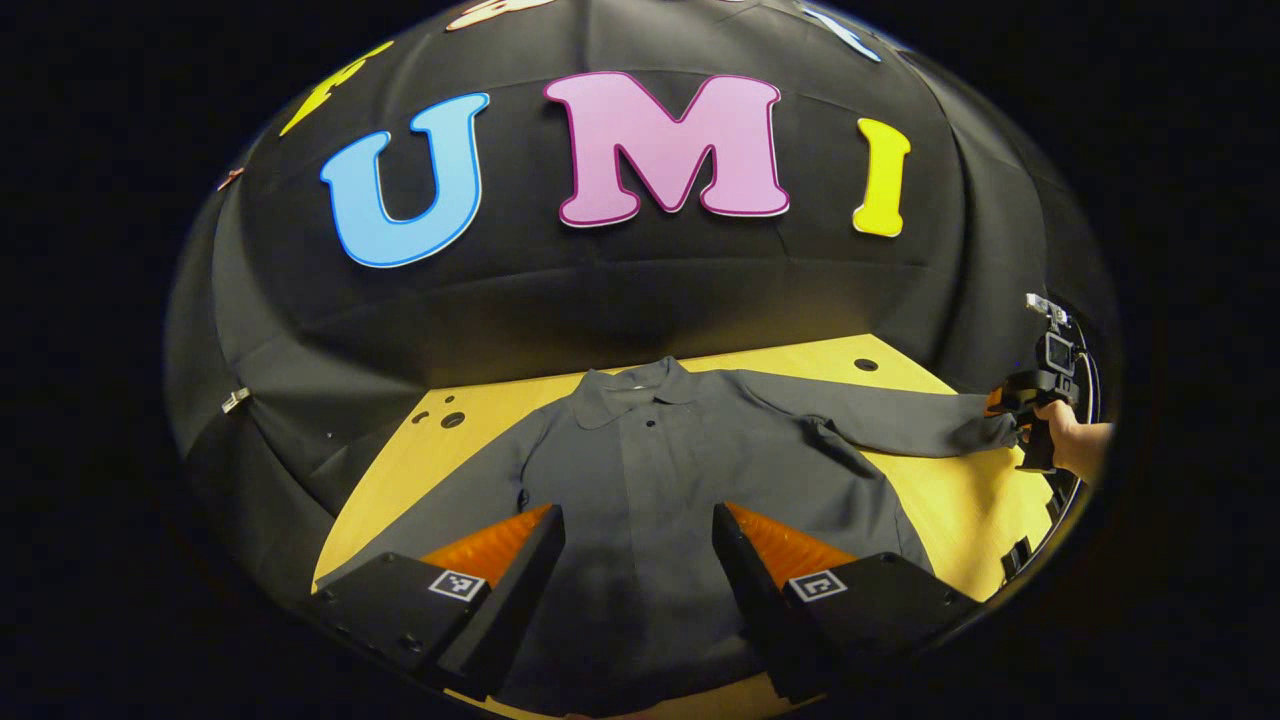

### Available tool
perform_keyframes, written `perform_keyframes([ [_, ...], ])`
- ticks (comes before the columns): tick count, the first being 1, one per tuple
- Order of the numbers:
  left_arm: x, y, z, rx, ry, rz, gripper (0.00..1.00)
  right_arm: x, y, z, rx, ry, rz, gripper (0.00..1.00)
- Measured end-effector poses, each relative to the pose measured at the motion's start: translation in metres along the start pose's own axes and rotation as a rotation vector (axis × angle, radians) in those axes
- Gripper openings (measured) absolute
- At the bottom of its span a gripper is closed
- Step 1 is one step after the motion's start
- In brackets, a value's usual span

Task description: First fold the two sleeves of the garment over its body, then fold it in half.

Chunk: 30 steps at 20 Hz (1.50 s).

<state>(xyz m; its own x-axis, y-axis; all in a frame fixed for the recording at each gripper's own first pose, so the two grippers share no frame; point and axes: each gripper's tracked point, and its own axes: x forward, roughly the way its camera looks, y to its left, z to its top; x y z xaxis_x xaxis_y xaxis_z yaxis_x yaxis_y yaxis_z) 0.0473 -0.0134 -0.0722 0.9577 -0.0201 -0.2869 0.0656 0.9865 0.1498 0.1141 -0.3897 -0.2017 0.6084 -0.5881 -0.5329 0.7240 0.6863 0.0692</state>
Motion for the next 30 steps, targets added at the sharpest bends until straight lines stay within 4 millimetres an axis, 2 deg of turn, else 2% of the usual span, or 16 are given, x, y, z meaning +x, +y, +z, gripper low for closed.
perform_keyframes([
  [4,0.001,-0.006,0.001,-0.005,0.015,-0.025,0.94,0.016,0.005,-0.011,-0.015,0.045,-0.002,0.98],
  [9,-0.003,-0.005,0.000,-0.045,0.023,-0.022,0.94,0.021,0.011,-0.020,-0.051,0.062,0.021,0.99],
  [11,-0.004,-0.005,-0.001,-0.059,0.024,-0.020,0.94,0.020,0.013,-0.019,-0.052,0.064,0.044,0.93],
  [12,-0.005,-0.004,-0.003,-0.064,0.028,-0.018,0.94,0.020,0.017,-0.020,-0.061,0.064,0.058,0.85],
  [15,-0.007,0.000,-0.004,-0.083,0.030,-0.007,0.94,0.020,0.028,-0.021,-0.089,0.056,0.112,0.36],
  [16,-0.009,0.001,-0.005,-0.087,0.031,-0.003,0.94,0.019,0.030,-0.023,-0.104,0.057,0.125,0.26],
  [17,-0.010,0.002,-0.005,-0.091,0.029,0.002,0.94,0.015,0.032,-0.025,-0.099,0.060,0.135,0.24],
  [18,-0.011,0.005,-0.006,-0.096,0.029,0.006,0.94,0.014,0.036,-0.025,-0.090,0.071,0.146,0.10],
  [20,-0.013,0.007,-0.008,-0.105,0.032,0.015,0.94,0.014,0.038,-0.022,-0.067,0.083,0.153,0.06],
  [24,-0.018,0.016,-0.009,-0.111,0.025,0.033,0.94,0.006,0.040,-0.016,-0.083,0.065,0.140,0.06],
  [26,-0.022,0.022,-0.011,-0.109,0.018,0.046,0.94,-0.009,0.046,-0.003,-0.098,0.032,0.153,0.06],
  [28,-0.029,0.029,-0.011,-0.120,0.004,0.058,0.94,-0.035,0.056,0.009,-0.145,-0.003,0.180,0.06],
  [30,-0.035,0.038,-0.015,-0.137,0.001,0.078,0.94,-0.053,0.075,0.028,-0.197,-0.041,0.214,0.06],
])
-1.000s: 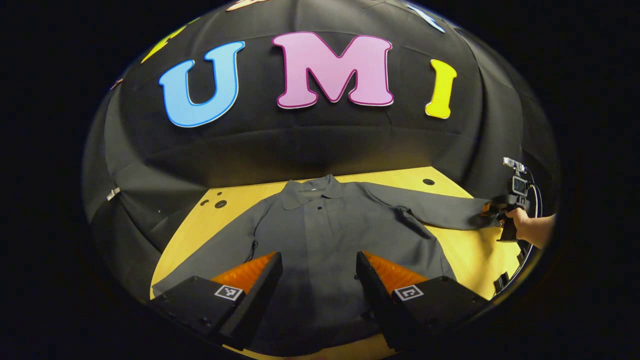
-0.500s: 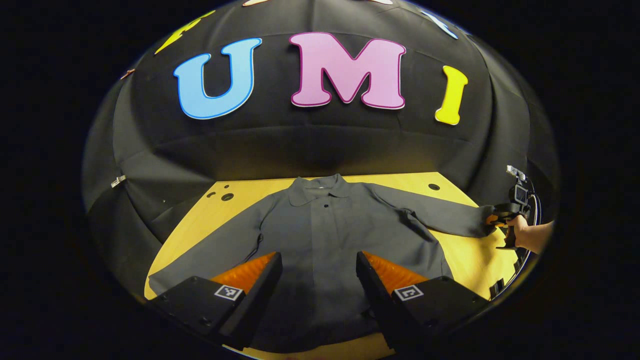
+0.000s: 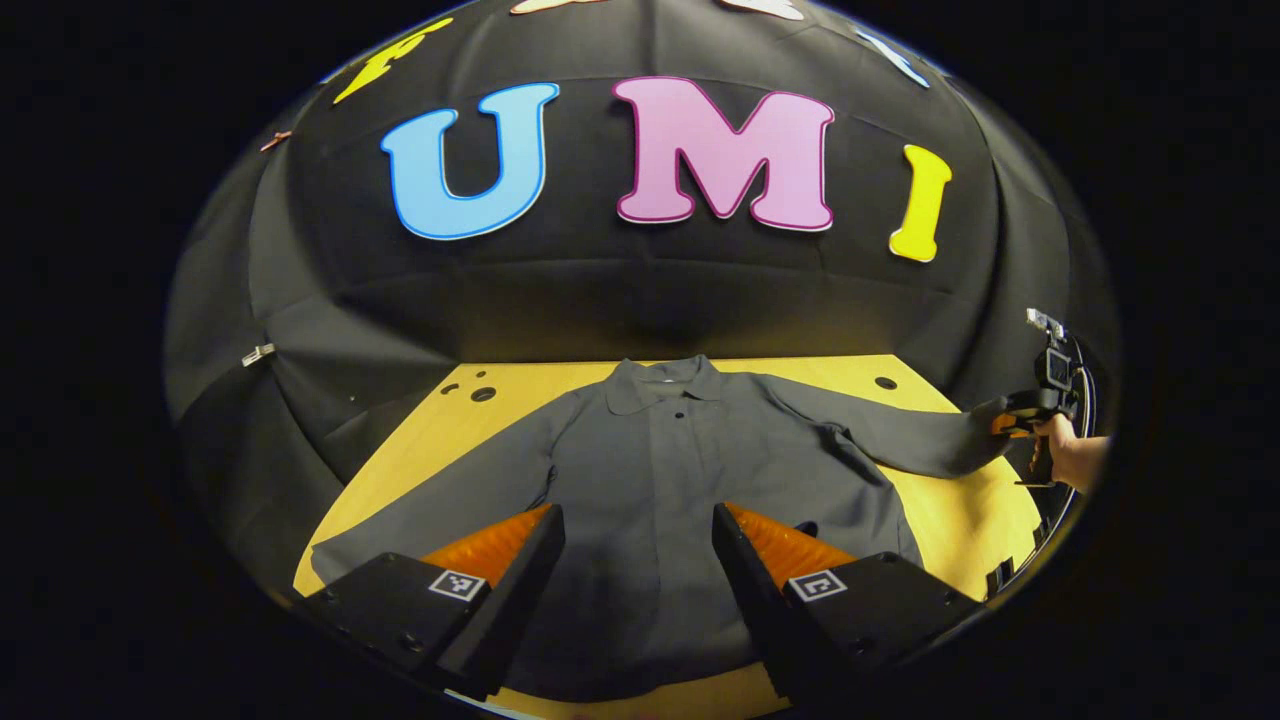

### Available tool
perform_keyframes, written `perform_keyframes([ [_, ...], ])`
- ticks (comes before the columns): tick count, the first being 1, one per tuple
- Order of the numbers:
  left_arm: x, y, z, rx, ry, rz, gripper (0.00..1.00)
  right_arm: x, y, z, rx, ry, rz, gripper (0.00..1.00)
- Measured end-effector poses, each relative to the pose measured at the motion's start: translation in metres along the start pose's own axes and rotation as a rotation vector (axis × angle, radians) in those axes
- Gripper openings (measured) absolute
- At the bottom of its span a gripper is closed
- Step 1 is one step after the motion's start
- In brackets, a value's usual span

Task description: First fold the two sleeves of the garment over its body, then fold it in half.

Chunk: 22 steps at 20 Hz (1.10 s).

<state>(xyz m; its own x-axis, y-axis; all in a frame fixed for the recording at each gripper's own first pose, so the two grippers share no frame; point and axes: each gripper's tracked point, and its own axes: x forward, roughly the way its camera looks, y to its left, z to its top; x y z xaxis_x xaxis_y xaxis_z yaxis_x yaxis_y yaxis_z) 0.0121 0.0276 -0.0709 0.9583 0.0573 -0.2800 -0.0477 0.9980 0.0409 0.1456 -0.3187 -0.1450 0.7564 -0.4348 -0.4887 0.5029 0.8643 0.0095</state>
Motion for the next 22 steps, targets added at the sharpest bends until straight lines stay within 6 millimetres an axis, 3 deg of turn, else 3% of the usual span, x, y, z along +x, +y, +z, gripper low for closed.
perform_keyframes([
  [5,-0.019,0.027,-0.005,-0.048,-0.008,0.039,0.94,-0.046,0.038,0.053,-0.073,-0.076,0.084,0.06],
  [9,-0.033,0.053,-0.013,-0.080,-0.009,0.077,0.94,-0.094,0.095,0.089,-0.164,-0.134,0.180,0.06],
  [12,-0.042,0.074,-0.017,-0.087,-0.012,0.116,0.94,-0.113,0.142,0.101,-0.195,-0.158,0.246,0.06],
  [16,-0.055,0.097,-0.021,-0.115,-0.019,0.141,0.94,-0.144,0.205,0.102,-0.240,-0.173,0.339,0.06],
  [22,-0.067,0.133,-0.038,-0.183,-0.003,0.193,0.94,-0.173,0.302,0.080,-0.306,-0.140,0.485,0.06],
])
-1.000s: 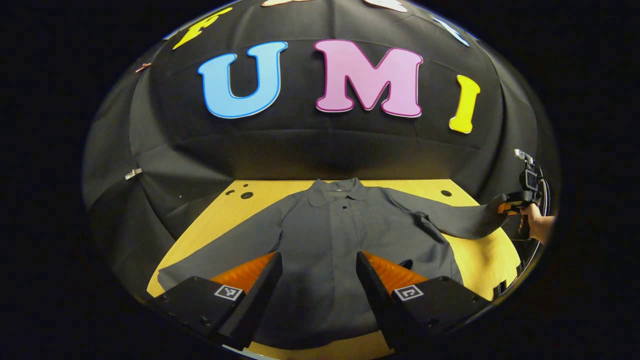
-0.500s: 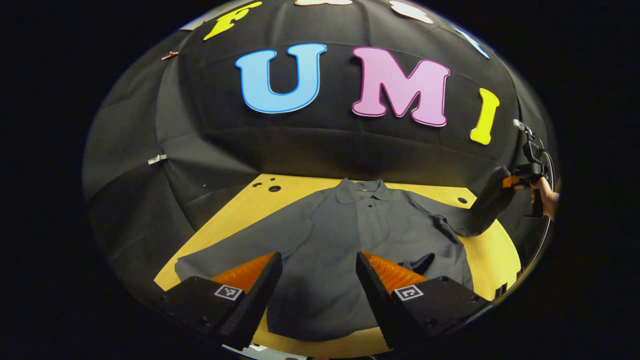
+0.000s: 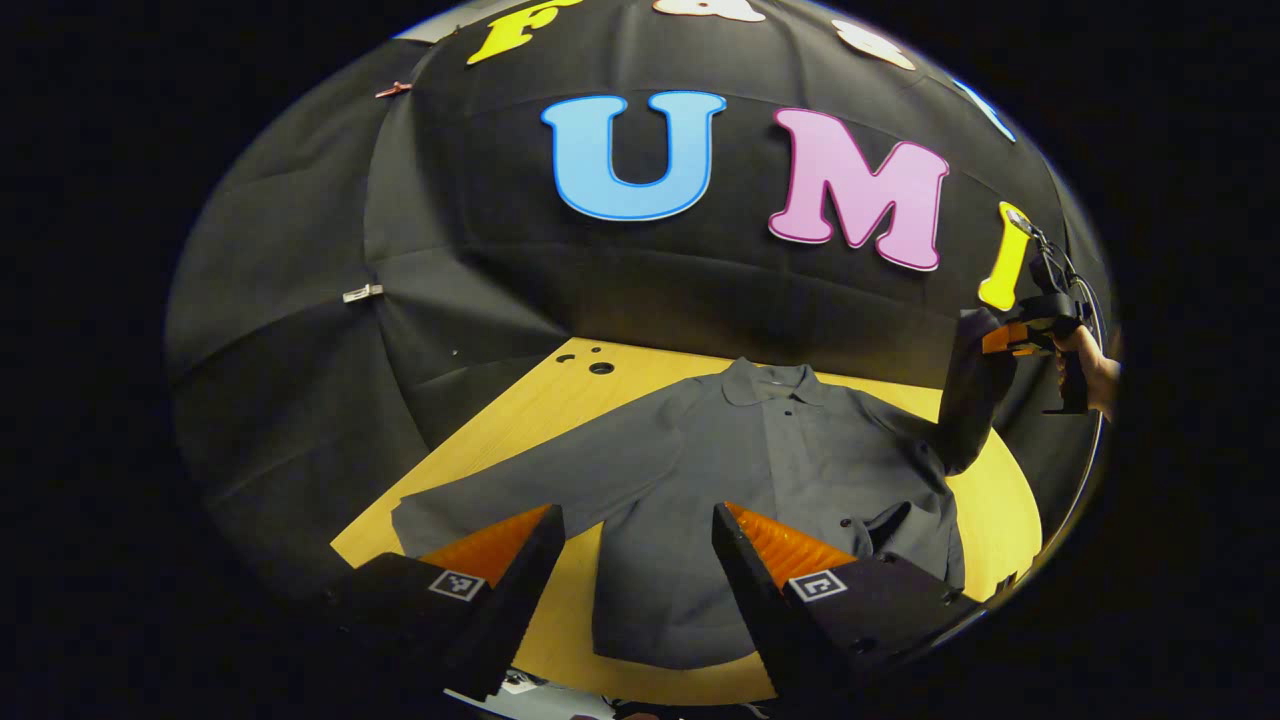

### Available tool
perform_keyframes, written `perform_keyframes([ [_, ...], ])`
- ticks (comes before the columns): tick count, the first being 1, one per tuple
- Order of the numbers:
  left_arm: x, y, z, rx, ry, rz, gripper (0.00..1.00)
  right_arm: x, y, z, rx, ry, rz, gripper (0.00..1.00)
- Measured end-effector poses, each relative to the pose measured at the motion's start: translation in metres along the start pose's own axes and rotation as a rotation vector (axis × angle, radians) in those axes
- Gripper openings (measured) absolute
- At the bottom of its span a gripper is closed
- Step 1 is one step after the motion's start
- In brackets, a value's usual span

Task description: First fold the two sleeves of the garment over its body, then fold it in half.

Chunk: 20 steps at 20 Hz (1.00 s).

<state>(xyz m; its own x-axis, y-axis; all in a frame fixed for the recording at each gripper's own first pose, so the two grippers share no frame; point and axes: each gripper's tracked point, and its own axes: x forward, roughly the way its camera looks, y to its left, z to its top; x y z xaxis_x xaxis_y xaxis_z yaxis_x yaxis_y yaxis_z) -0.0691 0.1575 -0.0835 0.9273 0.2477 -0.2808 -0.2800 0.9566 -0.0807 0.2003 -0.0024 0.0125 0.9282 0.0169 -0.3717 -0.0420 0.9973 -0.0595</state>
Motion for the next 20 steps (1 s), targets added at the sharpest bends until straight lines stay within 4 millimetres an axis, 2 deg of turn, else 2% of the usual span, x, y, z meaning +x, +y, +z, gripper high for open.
perform_keyframes([
  [5,-0.006,0.039,-0.014,-0.046,0.021,0.065,0.94,0.021,0.089,-0.008,-0.063,0.049,0.118,0.06],
  [10,-0.014,0.076,-0.024,-0.074,0.030,0.134,0.95,0.040,0.166,-0.019,-0.126,0.088,0.201,0.06],
  [16,-0.024,0.106,-0.044,-0.129,0.069,0.199,0.95,0.059,0.253,-0.051,-0.169,0.160,0.296,0.06],
  [20,-0.034,0.124,-0.052,-0.133,0.081,0.240,0.95,0.076,0.295,-0.081,-0.210,0.212,0.326,0.06],
])
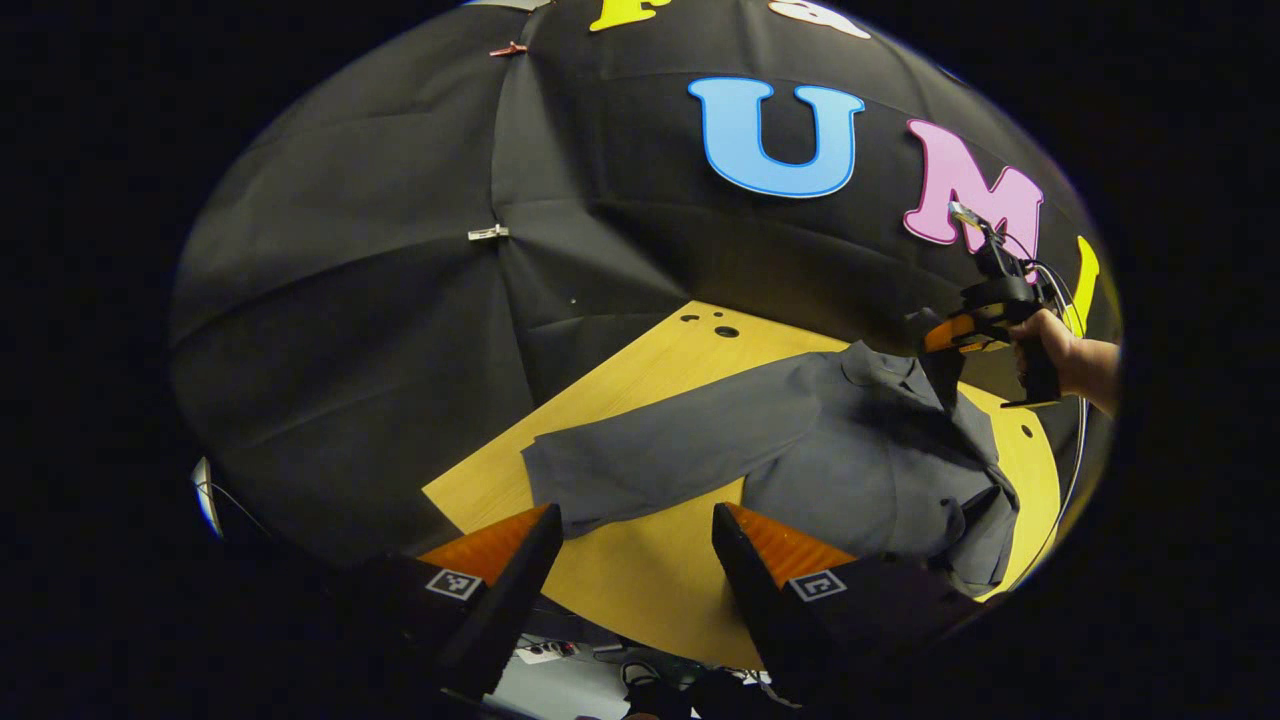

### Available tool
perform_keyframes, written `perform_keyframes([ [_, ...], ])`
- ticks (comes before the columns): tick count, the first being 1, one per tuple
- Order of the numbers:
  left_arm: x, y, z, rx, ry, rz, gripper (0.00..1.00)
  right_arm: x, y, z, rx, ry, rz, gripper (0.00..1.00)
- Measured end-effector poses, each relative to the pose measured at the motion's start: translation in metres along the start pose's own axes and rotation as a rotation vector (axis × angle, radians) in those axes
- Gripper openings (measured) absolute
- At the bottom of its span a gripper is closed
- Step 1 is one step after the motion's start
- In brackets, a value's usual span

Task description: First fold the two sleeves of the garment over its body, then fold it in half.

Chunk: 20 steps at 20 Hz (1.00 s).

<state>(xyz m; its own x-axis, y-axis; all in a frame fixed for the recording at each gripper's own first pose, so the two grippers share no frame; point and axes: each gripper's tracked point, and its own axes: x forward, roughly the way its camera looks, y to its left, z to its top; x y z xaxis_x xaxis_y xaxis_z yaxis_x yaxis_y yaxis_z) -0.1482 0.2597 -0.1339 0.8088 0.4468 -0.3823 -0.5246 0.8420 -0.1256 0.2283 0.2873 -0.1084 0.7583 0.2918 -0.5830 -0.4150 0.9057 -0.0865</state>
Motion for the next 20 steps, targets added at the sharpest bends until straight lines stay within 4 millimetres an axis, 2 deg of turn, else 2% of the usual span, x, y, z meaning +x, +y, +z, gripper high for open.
perform_keyframes([
  [3,-0.003,0.012,-0.003,-0.019,0.004,0.024,0.95,0.019,0.024,-0.017,-0.017,0.048,0.003,0.06],
  [6,-0.003,0.015,-0.012,-0.032,0.024,0.025,0.95,0.032,0.048,-0.022,-0.005,0.064,0.023,0.11],
  [7,-0.003,0.013,-0.013,-0.033,0.032,0.018,0.95,0.035,0.055,-0.024,0.001,0.069,0.028,0.20],
  [8,-0.003,0.013,-0.015,-0.033,0.035,0.010,0.95,0.038,0.059,-0.027,0.003,0.079,0.028,0.22],
  [9,-0.004,0.012,-0.015,-0.032,0.033,0.003,0.95,0.039,0.062,-0.030,0.001,0.088,0.026,0.13],
  [12,-0.001,0.011,-0.014,-0.026,0.027,-0.004,0.95,0.037,0.081,-0.037,-0.017,0.094,0.067,0.18],
  [14,0.005,0.011,-0.012,-0.022,0.020,-0.006,0.95,0.029,0.091,-0.042,-0.024,0.092,0.094,0.23],
  [15,0.008,0.012,-0.010,-0.020,0.018,-0.006,0.95,0.023,0.096,-0.046,-0.024,0.095,0.103,0.14],
  [16,0.011,0.013,-0.010,-0.021,0.016,-0.006,0.95,0.017,0.098,-0.049,-0.022,0.089,0.106,0.28],
  [18,0.019,0.015,-0.003,-0.030,0.002,-0.009,0.95,-0.001,0.104,-0.057,0.007,0.090,0.124,0.36],
  [19,0.025,0.017,0.001,-0.035,-0.006,-0.007,0.95,-0.009,0.105,-0.061,0.028,0.090,0.134,0.63],
  [20,0.031,0.021,0.004,-0.038,-0.014,-0.003,0.95,-0.018,0.103,-0.061,0.045,0.084,0.133,0.64],
])
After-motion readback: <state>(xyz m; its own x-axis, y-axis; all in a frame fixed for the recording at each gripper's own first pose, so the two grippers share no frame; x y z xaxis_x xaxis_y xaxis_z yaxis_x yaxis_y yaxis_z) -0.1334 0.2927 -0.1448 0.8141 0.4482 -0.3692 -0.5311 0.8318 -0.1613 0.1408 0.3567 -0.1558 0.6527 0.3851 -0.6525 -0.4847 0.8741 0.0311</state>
